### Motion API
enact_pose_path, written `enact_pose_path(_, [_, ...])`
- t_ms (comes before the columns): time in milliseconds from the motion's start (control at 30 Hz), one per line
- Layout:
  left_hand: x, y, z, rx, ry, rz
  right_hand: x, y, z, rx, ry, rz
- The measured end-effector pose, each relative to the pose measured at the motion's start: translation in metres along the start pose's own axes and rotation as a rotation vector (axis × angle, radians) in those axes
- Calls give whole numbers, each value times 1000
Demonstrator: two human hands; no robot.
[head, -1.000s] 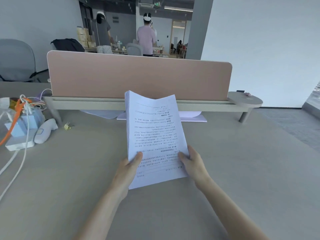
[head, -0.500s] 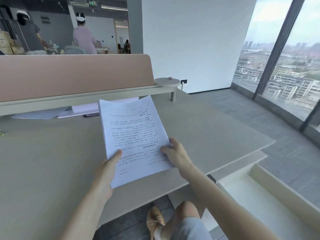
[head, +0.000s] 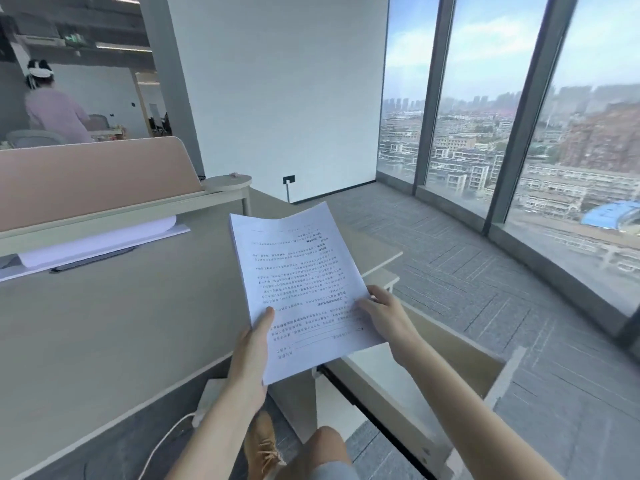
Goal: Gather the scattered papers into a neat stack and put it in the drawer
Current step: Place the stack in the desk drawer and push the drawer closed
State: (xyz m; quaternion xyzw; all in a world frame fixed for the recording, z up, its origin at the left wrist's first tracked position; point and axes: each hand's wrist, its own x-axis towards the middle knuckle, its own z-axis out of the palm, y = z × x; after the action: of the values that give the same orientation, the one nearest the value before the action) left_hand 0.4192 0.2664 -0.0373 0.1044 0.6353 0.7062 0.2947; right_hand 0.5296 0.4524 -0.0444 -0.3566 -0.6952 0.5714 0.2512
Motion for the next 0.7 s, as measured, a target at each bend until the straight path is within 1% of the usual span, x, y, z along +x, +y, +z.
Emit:
enact_pose_path(133, [-11, -22, 42, 19, -76, -57, -12, 21, -49, -50, 58, 35])
enact_pose_path(233, [-17, -38, 66, -18, -104, -112, -18, 37, -77, -85, 68, 72])
enact_pose_path(333, [-13, -59, 81, -31, -61, -159, -18, 55, -98, -122, 70, 107])
enact_pose_path(400, [-6, -71, 86, -17, -28, -156, -16, 67, -107, -146, 73, 125])
enact_pose_path(533, [16, -93, 91, 125, -47, -74, -10, 82, -125, -192, 107, 176])
enact_pose_path(633, [33, -115, 92, 272, -121, -47, -2, 94, -138, -232, 97, 232])
enact_pose_path(700, [38, -125, 95, 326, -170, -46, 4, 100, -148, -225, 95, 275])
